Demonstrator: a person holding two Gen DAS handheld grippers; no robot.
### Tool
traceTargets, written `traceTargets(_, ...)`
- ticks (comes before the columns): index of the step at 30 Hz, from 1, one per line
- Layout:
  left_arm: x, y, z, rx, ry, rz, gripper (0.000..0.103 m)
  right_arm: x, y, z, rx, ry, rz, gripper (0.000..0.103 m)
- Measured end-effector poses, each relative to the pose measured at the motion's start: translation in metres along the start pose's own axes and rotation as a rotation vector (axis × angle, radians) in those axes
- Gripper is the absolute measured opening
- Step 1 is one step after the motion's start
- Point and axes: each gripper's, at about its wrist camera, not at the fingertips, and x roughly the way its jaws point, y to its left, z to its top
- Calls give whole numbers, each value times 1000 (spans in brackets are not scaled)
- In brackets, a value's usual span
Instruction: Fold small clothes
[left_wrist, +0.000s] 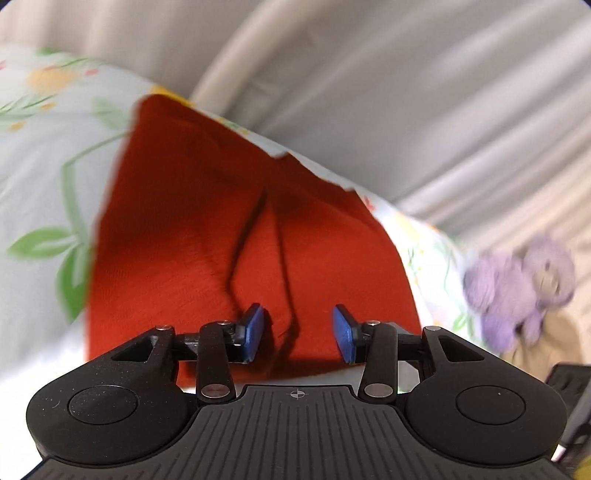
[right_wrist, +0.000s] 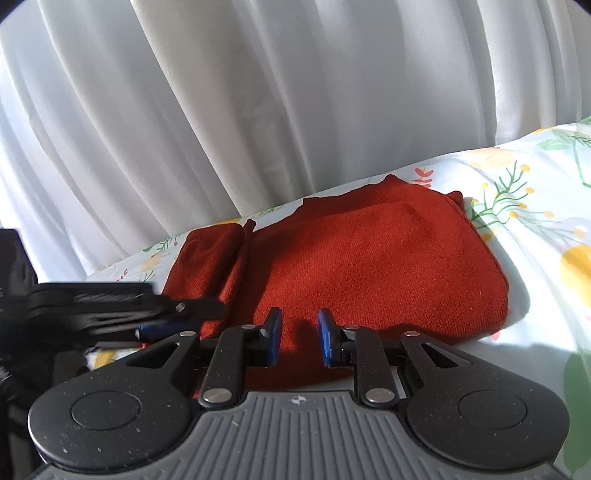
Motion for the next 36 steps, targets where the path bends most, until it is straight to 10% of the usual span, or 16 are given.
traceTargets(3,-33,18,-2,-79,-115,-4,50,4,7,3,-20,3,35,20)
traceTargets(8,-34,52,2,-179,-184,254,50,22,40,8,-106,35,142,20)
traceTargets(17,-16,66,-12,-230,-171,140,56,80,59,-16,-219,216,85,21)
traceTargets(30,-26,88,-5,-343,-223,265,61,109,4,42,222,247,308,58)
traceTargets(36,-20,86,-6,-314,-209,245,61,147,20,53,258,297,326,53)
